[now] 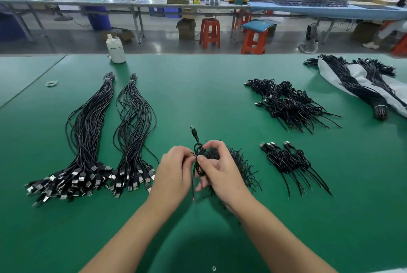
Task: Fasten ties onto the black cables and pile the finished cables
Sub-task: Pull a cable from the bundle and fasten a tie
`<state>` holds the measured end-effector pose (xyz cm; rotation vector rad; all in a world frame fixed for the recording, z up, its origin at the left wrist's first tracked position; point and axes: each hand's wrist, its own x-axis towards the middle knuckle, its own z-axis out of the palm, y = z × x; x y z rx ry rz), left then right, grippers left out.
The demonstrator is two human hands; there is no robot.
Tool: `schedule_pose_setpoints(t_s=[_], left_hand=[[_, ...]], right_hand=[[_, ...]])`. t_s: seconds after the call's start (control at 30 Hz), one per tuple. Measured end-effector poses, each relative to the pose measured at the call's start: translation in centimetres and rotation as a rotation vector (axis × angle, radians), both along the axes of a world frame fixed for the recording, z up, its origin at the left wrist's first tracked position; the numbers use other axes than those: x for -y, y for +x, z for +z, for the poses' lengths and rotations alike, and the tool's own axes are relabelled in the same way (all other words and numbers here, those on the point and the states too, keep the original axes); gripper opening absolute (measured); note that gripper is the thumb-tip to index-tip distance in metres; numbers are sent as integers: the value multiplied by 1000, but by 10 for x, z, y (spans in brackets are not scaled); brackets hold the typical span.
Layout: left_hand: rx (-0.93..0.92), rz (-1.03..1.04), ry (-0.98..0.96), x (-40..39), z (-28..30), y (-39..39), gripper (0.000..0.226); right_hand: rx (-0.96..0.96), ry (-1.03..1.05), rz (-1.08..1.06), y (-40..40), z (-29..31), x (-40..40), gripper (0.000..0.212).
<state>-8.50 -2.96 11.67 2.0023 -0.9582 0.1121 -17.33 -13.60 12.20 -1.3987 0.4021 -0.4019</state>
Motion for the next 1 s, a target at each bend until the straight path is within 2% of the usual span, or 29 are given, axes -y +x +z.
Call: schedule_pose_setpoints(t_s=[0.1, 0.17, 0.27, 0.37, 0.53, 0.67, 0.77, 0.9, 1.0], left_hand=[[268, 36, 65, -1, 2, 0, 8], [370, 45, 93, -2, 2, 2, 7], [166, 54, 103, -3, 6, 6, 10], [24, -2, 78, -3, 8, 6, 12], [-155, -1, 39, -1, 13, 2, 26], [-4, -19, -3, -2, 14, -6, 19], [211, 3, 42, -2, 11, -9, 11], [505, -57, 69, -2, 6, -7, 14], [527, -100, 54, -5, 3, -5, 20]], right_hand=[[7, 26, 16, -1, 2, 0, 9], [-2, 78, 26, -3, 3, 3, 21], [-5, 82, 116, -5, 4, 8, 31], [-23, -130, 108, -8, 3, 11, 38], [10, -318, -4, -10, 7, 11, 28], [-9, -387, -73, -7, 8, 11, 18], [-19, -257, -68, -6, 3, 11, 25], [-2, -10, -50, -5, -2, 10, 13], [2, -32, -15, -5, -1, 10, 27]])
